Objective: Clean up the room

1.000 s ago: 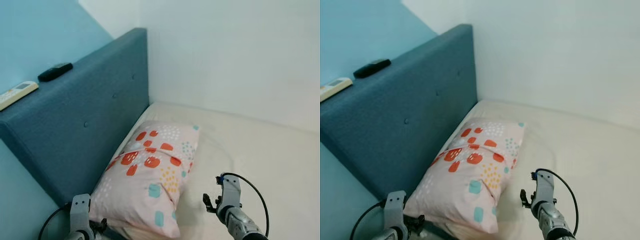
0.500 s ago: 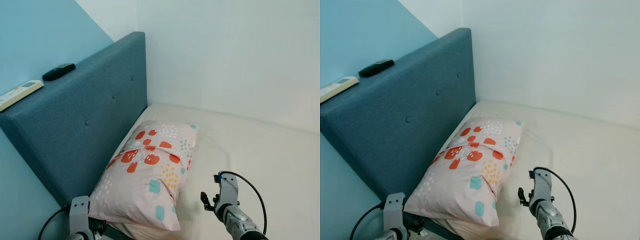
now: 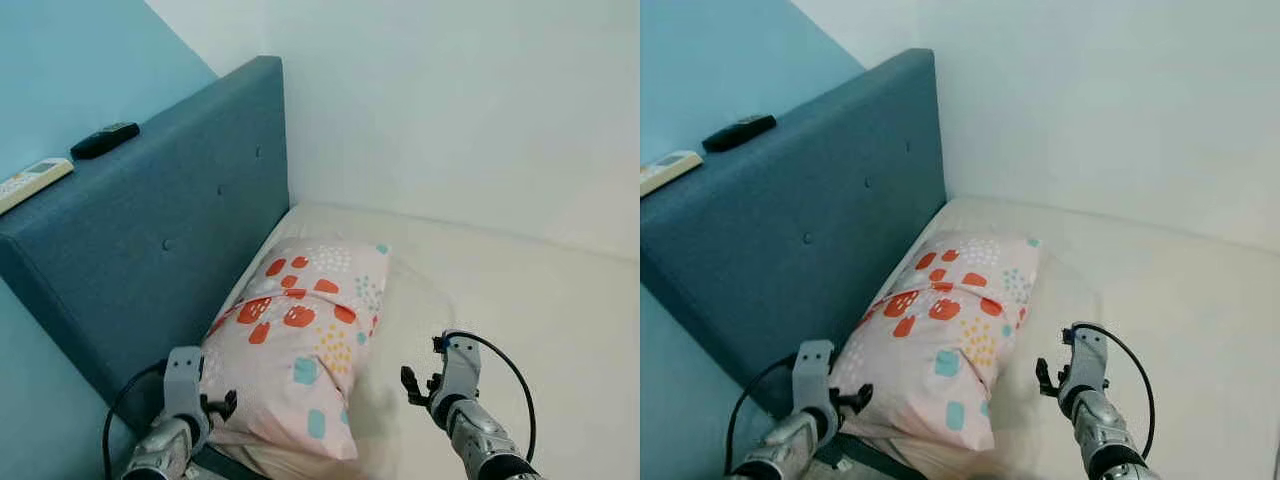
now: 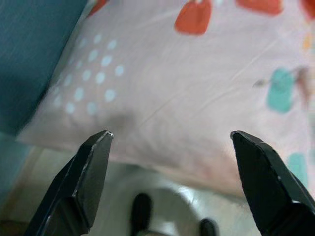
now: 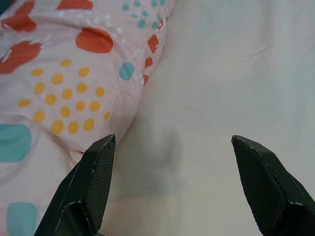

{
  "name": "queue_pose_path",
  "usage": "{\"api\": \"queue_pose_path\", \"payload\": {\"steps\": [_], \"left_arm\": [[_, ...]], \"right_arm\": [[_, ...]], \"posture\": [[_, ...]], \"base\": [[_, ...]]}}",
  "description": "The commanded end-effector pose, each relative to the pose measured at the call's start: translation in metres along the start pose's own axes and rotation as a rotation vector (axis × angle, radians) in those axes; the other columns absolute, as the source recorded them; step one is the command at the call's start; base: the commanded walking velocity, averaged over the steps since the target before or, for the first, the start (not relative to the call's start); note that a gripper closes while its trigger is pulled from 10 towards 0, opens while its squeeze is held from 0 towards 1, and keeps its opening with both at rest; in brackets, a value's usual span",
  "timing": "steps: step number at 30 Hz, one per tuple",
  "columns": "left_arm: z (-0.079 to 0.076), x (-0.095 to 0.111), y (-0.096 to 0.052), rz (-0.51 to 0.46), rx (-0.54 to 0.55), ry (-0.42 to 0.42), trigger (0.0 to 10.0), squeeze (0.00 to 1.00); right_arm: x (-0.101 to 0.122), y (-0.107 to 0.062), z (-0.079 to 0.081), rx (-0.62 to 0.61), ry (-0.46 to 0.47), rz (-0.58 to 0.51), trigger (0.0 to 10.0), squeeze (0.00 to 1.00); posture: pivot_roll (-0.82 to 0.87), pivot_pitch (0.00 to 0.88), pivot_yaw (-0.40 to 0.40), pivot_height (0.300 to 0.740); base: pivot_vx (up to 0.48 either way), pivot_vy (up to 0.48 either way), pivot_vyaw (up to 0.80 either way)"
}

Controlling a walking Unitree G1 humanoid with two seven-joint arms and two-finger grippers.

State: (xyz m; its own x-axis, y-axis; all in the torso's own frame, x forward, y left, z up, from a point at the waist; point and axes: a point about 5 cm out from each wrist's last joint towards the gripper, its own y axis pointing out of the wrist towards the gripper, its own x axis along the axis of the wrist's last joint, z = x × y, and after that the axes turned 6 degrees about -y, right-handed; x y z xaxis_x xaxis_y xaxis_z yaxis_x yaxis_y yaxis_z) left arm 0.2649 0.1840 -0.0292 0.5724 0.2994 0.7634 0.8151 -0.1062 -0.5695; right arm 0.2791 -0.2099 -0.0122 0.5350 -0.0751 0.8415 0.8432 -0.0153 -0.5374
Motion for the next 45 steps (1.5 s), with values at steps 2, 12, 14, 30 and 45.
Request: {"api": "queue_pose_path", "payload": {"steps": [2,12,14,30,45], "left_arm": [[-0.006,0.009,0.004,-0.033,-0.018,-0.097,10.0,0.0],[-0.015,0.04,0.011,-0.139,-0.001,-0.142,10.0,0.0],[-0.015,0.041,0.011,-0.143,0.003,-0.147,10.0,0.0],[-0.018,0.105,0.012,-0.363,0.034,-0.121,10.0,0.0],[0.041,0.149,-0.01,-0.433,0.396,0.201,10.0,0.0]], "right_arm": [[0.008,0.002,0.004,0.017,0.038,-0.049,10.0,0.0],[0.023,0.004,0.009,0.065,0.154,-0.144,10.0,0.0],[0.024,0.004,0.009,0.069,0.169,-0.155,10.0,0.0],[0.046,0.0,0.039,0.306,0.347,-0.338,10.0,0.0],[0.042,-0.025,0.086,0.529,0.321,-0.403,10.0,0.0]], "posture": [[0.03,0.005,-0.011,0.655],[0.04,0.015,-0.005,0.605],[0.03,0.019,-0.003,0.6],[0.03,0.092,0.004,0.53],[-0.01,0.212,0.027,0.48]], "base": [[0.0,0.0,0.0],[0.0,0.0,0.0],[0.0,0.0,0.0],[0.0,0.0,0.0],[0.0,0.0,0.0]]}}
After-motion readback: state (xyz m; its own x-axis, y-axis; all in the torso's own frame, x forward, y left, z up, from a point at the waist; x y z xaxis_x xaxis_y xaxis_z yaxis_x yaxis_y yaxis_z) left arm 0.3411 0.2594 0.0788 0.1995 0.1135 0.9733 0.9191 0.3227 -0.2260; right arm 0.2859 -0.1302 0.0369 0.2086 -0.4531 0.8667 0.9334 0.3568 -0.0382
